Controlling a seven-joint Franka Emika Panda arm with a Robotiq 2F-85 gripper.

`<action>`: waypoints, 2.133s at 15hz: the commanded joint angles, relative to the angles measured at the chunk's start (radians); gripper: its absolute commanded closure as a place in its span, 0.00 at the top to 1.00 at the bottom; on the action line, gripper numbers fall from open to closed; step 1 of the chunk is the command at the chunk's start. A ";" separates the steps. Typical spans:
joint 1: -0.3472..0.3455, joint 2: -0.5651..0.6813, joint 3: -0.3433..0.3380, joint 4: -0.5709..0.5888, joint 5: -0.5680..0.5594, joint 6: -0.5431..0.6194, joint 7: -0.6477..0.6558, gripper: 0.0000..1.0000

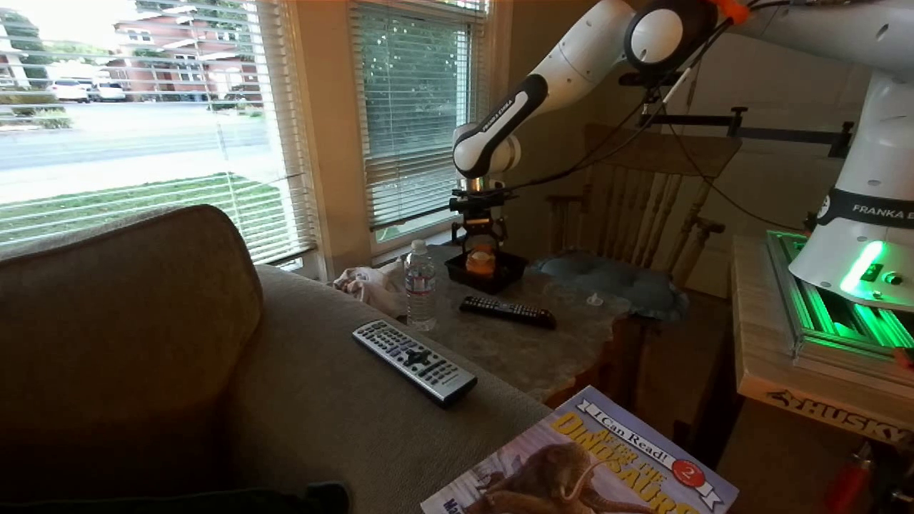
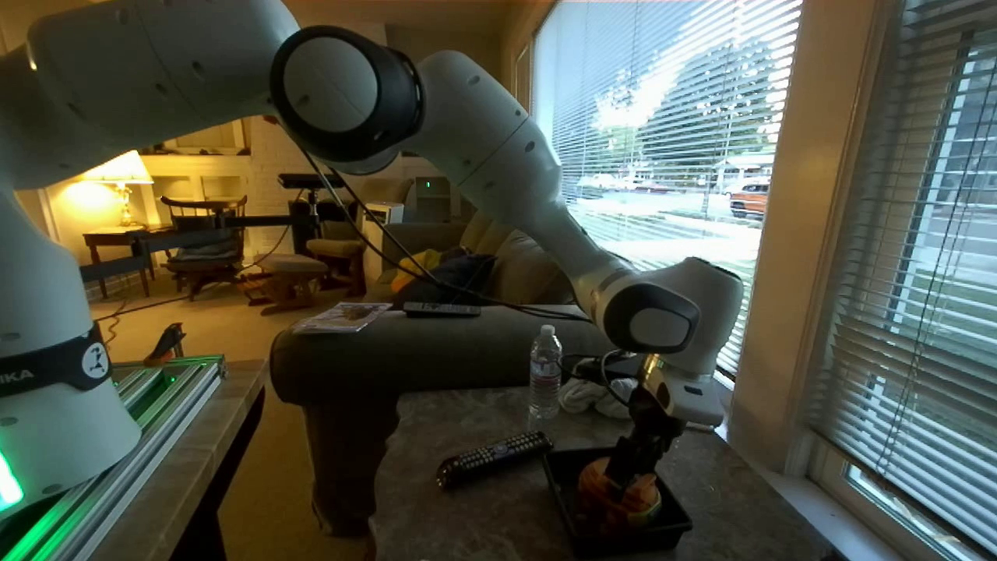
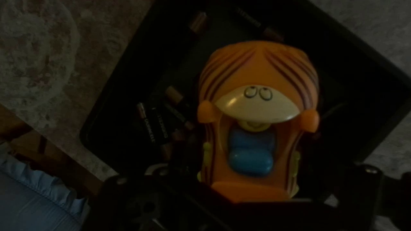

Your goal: Take the car out of the black box.

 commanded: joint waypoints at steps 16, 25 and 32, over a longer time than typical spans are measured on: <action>0.005 0.012 0.017 0.073 -0.001 -0.032 -0.017 0.48; 0.072 -0.087 0.018 0.049 -0.026 -0.129 -0.035 0.48; 0.087 -0.156 0.040 0.027 -0.024 -0.169 -0.084 0.48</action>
